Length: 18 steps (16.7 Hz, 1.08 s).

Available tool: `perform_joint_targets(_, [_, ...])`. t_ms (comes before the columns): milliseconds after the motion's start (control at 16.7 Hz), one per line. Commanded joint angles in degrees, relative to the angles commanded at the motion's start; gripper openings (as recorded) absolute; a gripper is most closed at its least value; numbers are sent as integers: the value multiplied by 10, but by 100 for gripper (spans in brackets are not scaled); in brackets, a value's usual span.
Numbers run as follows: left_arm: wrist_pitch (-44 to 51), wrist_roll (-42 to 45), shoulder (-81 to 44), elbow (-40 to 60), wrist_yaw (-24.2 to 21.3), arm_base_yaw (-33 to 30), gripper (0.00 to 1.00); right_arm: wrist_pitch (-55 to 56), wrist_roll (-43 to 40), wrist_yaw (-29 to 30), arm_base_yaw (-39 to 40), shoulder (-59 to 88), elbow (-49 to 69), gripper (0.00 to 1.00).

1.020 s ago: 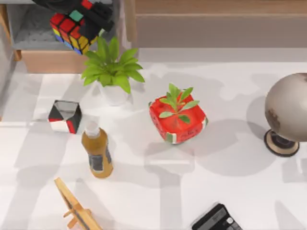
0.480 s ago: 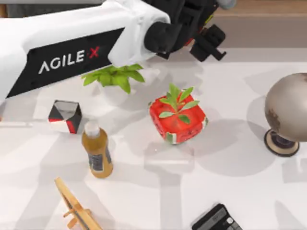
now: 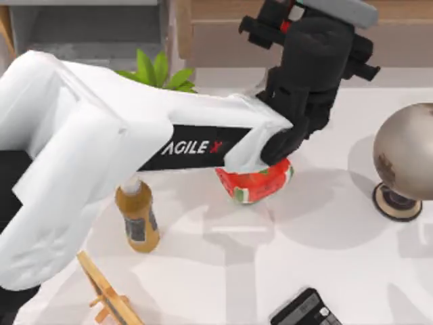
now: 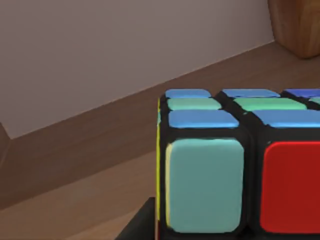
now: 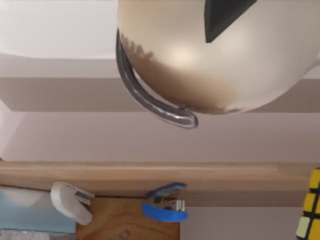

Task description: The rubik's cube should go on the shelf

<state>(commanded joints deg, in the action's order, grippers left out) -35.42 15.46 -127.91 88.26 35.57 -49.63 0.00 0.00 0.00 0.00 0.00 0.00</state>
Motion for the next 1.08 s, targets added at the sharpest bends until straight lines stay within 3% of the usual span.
perform_joint_targets(240, [-186,-12,-61,-4,62,-10,0,0,0,0,0,0,0,100])
perform_joint_targets(480, [-301,-20,-103,-3,101,-11,0,0,0,0,0,0,0,100])
perform_joint_targets(1080, [-322,-22,-113,7,108,-7,0,0,0,0,0,0,0,100])
